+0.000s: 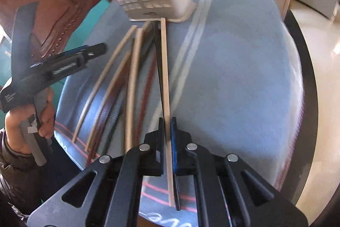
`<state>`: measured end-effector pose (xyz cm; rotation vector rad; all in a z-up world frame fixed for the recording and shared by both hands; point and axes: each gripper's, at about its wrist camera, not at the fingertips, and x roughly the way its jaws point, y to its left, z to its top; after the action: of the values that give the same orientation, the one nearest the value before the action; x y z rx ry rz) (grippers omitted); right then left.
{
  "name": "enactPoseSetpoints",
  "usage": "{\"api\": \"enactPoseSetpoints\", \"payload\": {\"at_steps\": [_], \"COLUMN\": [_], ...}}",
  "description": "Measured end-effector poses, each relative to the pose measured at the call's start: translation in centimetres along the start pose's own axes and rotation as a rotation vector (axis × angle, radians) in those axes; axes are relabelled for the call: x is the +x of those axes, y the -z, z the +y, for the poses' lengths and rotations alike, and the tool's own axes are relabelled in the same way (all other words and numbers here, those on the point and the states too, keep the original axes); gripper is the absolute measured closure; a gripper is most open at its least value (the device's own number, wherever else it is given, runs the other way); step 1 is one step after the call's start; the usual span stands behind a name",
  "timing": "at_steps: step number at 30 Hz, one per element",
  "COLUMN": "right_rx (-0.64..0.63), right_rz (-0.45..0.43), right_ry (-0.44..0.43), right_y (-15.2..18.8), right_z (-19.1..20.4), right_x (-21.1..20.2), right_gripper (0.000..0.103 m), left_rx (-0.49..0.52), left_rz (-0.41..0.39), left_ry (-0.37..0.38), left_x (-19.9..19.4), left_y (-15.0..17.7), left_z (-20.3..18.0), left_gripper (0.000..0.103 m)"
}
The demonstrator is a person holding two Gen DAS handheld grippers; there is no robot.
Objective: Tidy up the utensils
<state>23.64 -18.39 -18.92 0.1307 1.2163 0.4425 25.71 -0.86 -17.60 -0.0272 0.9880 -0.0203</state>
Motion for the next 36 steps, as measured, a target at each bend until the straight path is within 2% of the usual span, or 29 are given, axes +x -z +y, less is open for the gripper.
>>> {"api": "enactPoseSetpoints", "payload": {"at_steps": [4, 7, 11, 14, 17, 19, 21, 23, 27, 31, 34, 36], "right_rx": [0.063, 0.086, 0.079, 0.065, 0.049, 0.055, 0.047, 0.024, 0.049, 0.006, -0.023, -0.03], "right_rz": [0.004, -0.037, -0.1, -0.114, -0.133, -0.129, -0.124, -0.127, -0.123, -0.152, -0.123, -0.138], "right_ry": [-0.033, -0.055, -0.035, -0.018, 0.032, 0.001, 0.034, 0.145, 0.142, 0.127, 0.175, 0.195], "right_y": [0.1, -0.7, -2.2, -3.6, -5.1, -5.9, -6.3, -6.6, -6.7, -6.8, -7.1, -7.5], "right_z": [-1.9, -2.1, -1.9, -1.5, -0.8, -0.6, -0.4, -0.3, -0.9, 0.0, 0.8, 1.0], "right_x": [-0.6, -1.3, -1.6, -0.8, 0.4, 1.2, 1.9, 2.3, 2.0, 1.8, 3.1, 3.2], "right_gripper": [0.097, 0.095, 0.091, 0.09, 0.09, 0.09, 0.09, 0.088, 0.084, 0.083, 0.083, 0.083], "left_rx": [-0.002, 0.014, 0.035, 0.045, 0.029, 0.026, 0.03, 0.038, 0.029, 0.016, 0.013, 0.011], "left_rz": [0.006, 0.012, 0.029, 0.037, 0.054, 0.07, 0.079, 0.081, 0.075, 0.055, 0.035, 0.027], "left_ry": [0.021, 0.03, 0.032, 0.021, 0.012, 0.008, 0.004, -0.006, -0.007, -0.011, -0.022, -0.026], "left_x": [-0.2, -0.1, 0.5, 1.1, 1.9, 2.5, 2.8, 3.0, 3.2, 3.5, 4.1, 4.1], "left_y": [0.2, 0.2, 0.1, 0.0, -0.1, 0.0, 0.0, 0.1, 0.3, 0.1, -0.5, -0.6], "left_z": [0.1, -0.5, -1.5, -1.8, -1.6, -1.5, -1.6, -1.5, -0.8, -0.4, -0.3, -0.6], "left_gripper": [0.046, 0.046, 0.046, 0.046, 0.046, 0.046, 0.046, 0.046, 0.045, 0.044, 0.041, 0.041]}}
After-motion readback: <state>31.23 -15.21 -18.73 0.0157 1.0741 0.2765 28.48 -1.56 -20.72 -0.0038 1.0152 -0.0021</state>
